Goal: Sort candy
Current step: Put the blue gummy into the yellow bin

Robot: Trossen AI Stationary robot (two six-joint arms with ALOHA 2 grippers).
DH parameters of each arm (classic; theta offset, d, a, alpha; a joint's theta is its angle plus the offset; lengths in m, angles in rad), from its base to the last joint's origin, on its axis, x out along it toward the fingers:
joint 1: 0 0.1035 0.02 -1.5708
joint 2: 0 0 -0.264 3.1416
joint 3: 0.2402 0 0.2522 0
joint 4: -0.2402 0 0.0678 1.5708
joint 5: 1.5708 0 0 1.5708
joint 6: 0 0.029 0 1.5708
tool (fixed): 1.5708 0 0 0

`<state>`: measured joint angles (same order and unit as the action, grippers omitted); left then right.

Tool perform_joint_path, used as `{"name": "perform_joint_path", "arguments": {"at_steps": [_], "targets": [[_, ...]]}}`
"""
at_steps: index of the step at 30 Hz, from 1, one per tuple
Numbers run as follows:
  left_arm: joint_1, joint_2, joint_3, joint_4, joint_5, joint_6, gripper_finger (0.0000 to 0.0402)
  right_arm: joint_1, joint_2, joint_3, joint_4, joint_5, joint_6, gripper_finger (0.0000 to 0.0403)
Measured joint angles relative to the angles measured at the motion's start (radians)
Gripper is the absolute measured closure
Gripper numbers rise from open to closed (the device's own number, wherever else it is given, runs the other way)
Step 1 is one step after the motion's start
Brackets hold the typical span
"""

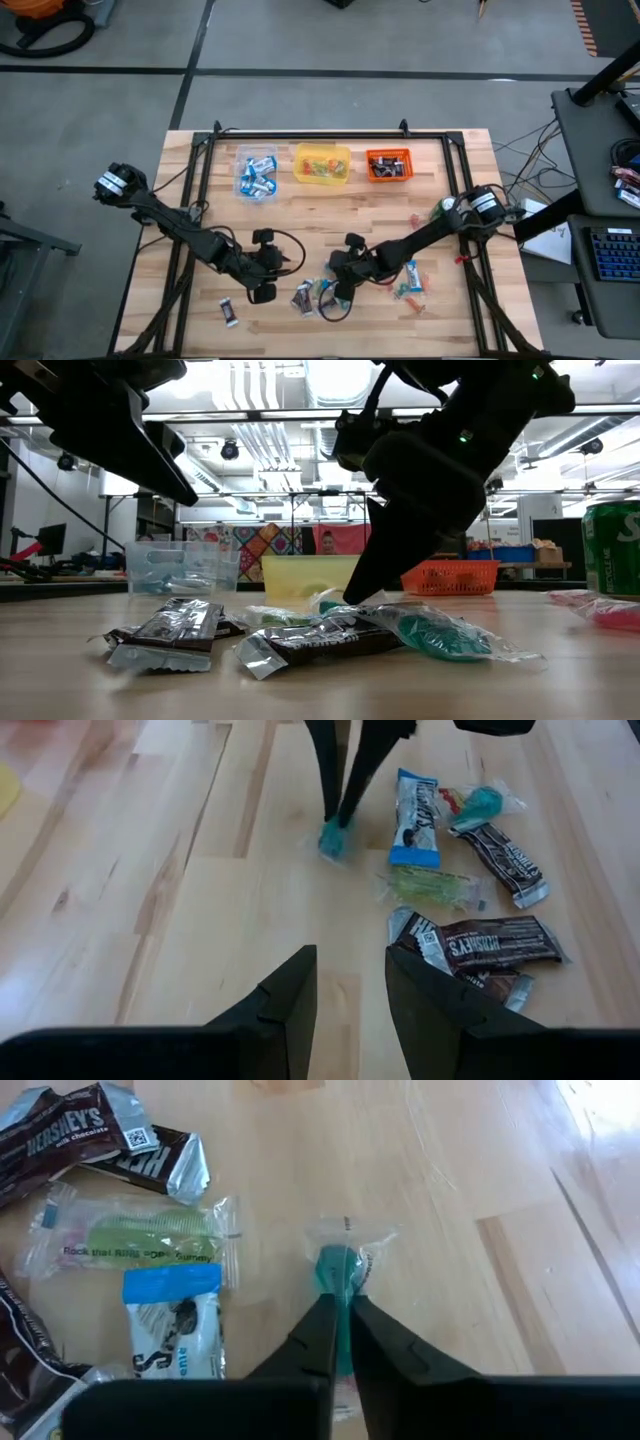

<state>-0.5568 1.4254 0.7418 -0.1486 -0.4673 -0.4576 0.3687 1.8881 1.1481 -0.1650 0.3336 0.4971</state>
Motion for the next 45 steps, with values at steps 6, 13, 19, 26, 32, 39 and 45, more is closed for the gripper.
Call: {"name": "perform_joint_path", "arguments": {"at_steps": [6,13,19,26,32,39,45], "targets": [[0.000,0.000,0.000,0.000,-0.006,0.000,0.0298,-0.005,-0.010,0.006,-0.003,-0.001,-0.032,0.0393],[0.000,0.000,0.000,-0.001,-0.005,0.000,0.0298,-0.051,-0.103,0.035,-0.018,0.011,-0.162,0.0394],[-0.014,-0.017,0.031,-0.065,0.023,-0.029,0.0298,-0.150,-0.221,0.073,-0.068,0.143,-0.355,0.0394],[-0.047,-0.026,0.138,-0.333,0.067,-0.158,0.0298,-0.379,-0.295,0.101,-0.063,0.186,-0.513,0.0394],[-0.073,-0.026,0.197,-0.536,0.147,-0.439,0.0298,-0.604,-0.259,0.103,-0.062,-0.050,-0.411,0.0394],[-0.165,-0.012,0.179,-0.567,0.353,-0.789,0.0298,-0.721,-0.177,0.102,-0.057,-0.177,-0.385,0.0394],[-0.269,-0.005,0.179,-0.578,0.382,-1.076,0.0298,-0.736,-0.157,0.100,-0.032,-0.175,-0.407,0.0388]]}}
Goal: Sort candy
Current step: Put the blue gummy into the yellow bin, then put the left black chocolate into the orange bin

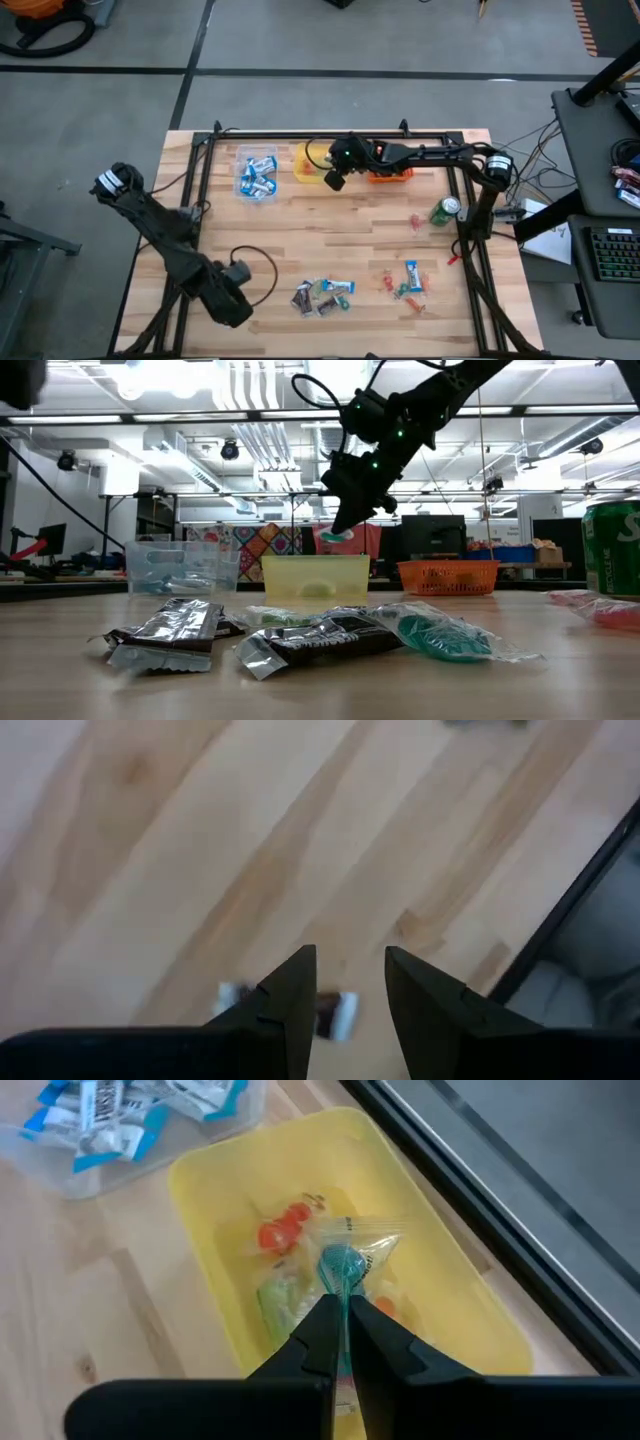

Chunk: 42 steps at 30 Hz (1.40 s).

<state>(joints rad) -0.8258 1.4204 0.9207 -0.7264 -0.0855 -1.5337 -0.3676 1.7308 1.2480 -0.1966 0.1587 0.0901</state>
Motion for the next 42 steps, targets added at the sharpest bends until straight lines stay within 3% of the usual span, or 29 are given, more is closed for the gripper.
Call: {"name": "perform_joint_path", "arguments": {"at_steps": [9,17,21,32,42], "targets": [[-0.126,0.000,-0.001,-0.071,-0.002,-0.384,0.0296,0.000,0.005,0.002,0.000,-0.001,0.020,0.0294],[-0.169,0.035,-0.001,-0.074,-0.002,-0.547,0.0265,0.003,0.005,0.009,-0.001,-0.001,0.041,0.0237],[-0.175,0.116,-0.001,-0.049,0.049,-0.579,0.0254,0.011,0.005,0.009,0.000,-0.001,0.041,0.0232],[-0.175,0.268,0.004,0.003,0.048,-0.612,0.0255,0.025,0.005,0.009,0.000,-0.002,0.025,0.0234],[-0.182,0.309,0.006,-0.002,-0.007,-0.490,0.0296,0.041,0.003,0.009,-0.007,-0.005,0.022,0.0246]]}}
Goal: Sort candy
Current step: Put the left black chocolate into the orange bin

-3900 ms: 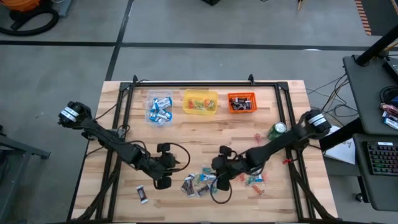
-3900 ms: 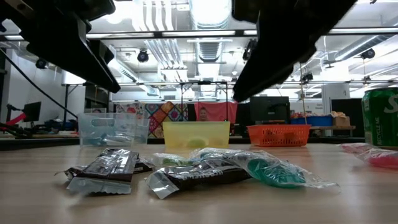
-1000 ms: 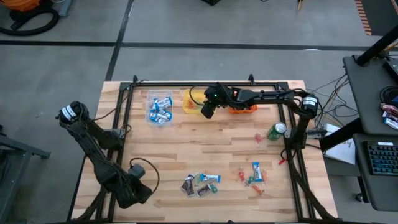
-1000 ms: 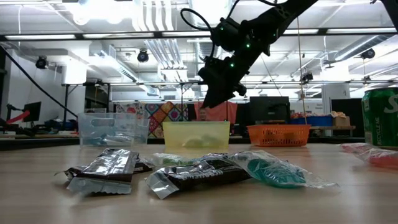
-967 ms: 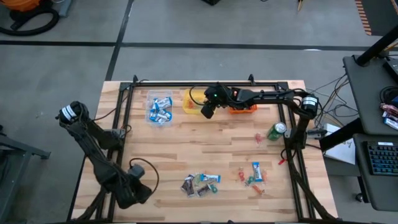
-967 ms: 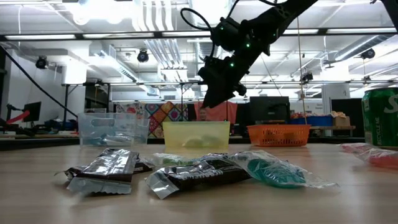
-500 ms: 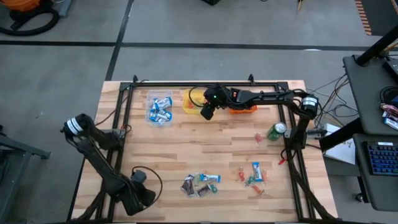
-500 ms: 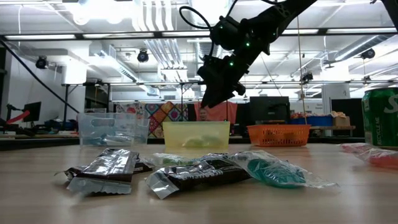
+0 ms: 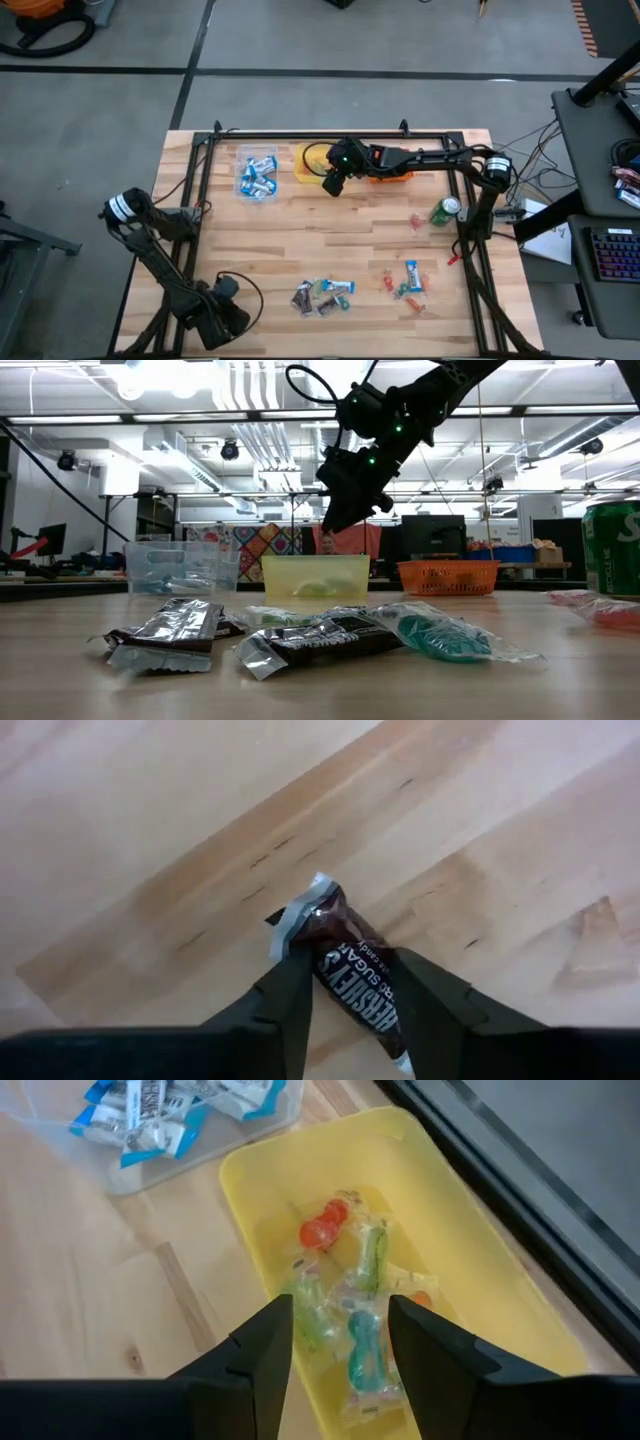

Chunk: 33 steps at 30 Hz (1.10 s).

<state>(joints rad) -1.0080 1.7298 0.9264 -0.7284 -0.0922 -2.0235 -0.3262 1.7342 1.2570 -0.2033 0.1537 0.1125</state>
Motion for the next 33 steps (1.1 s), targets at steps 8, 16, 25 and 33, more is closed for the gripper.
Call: {"name": "perform_joint_path", "arguments": {"at_steps": [8,16,25,33], "targets": [[0.004,-0.018,-0.008,-0.015,-0.234,0.137,0.0376,0.011,-0.037,-0.001,-0.034,-0.001,0.000,0.0259],[0.005,-0.111,-0.011,-0.050,-0.483,0.196,0.0401,0.052,-0.074,-0.001,-0.032,-0.005,0.000,0.0271],[0.005,-0.265,-0.010,-0.069,-0.732,0.332,0.0401,0.139,-0.081,-0.001,-0.044,-0.005,0.000,0.0280],[0.015,-0.441,-0.009,-0.066,-0.930,0.568,0.0401,0.239,-0.083,-0.010,-0.083,-0.006,0.035,0.0280]]}}
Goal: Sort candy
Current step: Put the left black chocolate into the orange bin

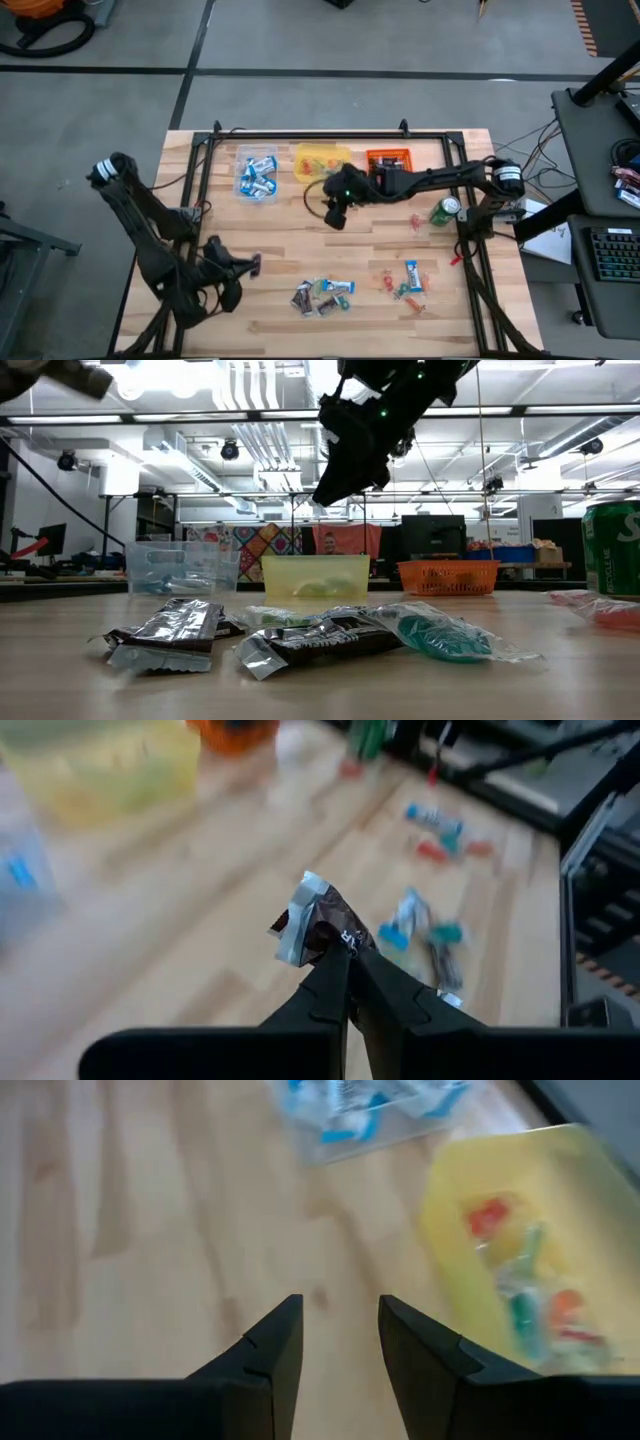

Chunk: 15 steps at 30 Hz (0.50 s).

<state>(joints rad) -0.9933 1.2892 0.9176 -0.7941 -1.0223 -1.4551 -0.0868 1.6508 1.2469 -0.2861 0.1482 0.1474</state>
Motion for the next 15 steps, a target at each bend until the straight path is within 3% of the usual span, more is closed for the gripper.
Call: {"name": "perform_joint_path", "arguments": {"at_steps": [6,11,15], "targets": [[0.082,-0.083,0.001,0.026,-0.077,0.307,0.0401,0.121,0.000,-0.055,0.084,-0.002,0.020,0.0287],[0.193,-0.047,0.001,0.137,-0.131,0.655,0.0401,0.227,0.015,-0.186,0.519,0.006,0.055,0.0282],[0.267,0.053,-0.001,0.199,-0.221,0.782,0.0401,0.272,0.045,-0.276,0.838,0.039,0.121,0.0270]]}}
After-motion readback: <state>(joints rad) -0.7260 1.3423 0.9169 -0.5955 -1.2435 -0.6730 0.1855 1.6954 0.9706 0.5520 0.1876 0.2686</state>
